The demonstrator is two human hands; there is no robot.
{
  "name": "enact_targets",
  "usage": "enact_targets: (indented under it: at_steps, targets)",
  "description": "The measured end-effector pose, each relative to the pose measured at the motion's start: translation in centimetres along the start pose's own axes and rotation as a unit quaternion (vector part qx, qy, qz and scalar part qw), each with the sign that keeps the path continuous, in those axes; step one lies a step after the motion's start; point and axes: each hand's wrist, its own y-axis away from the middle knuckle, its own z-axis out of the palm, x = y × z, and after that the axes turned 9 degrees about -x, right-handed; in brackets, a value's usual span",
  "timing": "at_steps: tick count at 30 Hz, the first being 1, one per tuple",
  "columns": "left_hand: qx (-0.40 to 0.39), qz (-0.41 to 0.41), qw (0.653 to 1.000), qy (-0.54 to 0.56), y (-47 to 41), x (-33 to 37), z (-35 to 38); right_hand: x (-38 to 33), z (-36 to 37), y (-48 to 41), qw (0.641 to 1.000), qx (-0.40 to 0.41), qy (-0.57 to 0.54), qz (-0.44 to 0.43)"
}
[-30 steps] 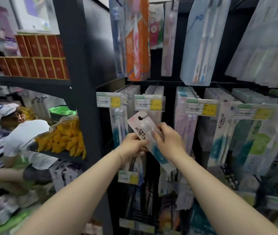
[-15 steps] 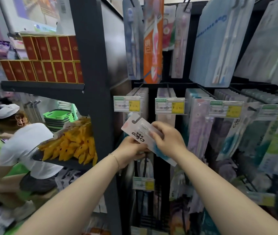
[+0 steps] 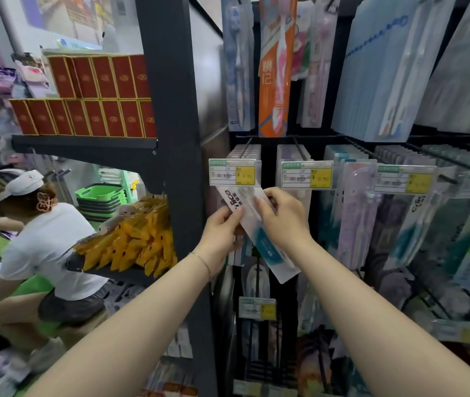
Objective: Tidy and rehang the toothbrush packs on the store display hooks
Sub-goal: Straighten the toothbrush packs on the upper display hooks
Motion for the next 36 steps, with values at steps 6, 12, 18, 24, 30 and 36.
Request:
enact_targets:
  at_steps: [6,12,18,24,30,36]
  targets:
    - [0.013,0.009,1.0,0.023,0.0,-0.1,1.1,-0.7,-0.5,0.5,0.998,-0.002,0.055,-0.023]
    - [0.039,-0.009,0.999,0.036,0.4,-0.3,1.3,-0.5,-0.5,0.4,0.994,-0.033,0.093,-0.048]
    - [0.072,-0.014,0.996,-0.046,0.0,0.5,1.7,0.3,-0.1,0.8,0.999,-0.033,0.012,0.012]
    - [0.167,-0.01,0.97,-0.175,0.3,-0.5,0.6,0.8,0.8,1.2,0.988,-0.078,-0.128,0.02]
    - [0.156,-0.031,0.967,-0.199,1.1,-0.9,0.6,1.3,1.0,-0.4,0.978,-0.106,-0.171,0.051]
    - [0.161,-0.042,0.944,-0.283,1.4,-1.4,1.0,1.7,1.3,-1.9,0.968,-0.17,-0.172,0.069]
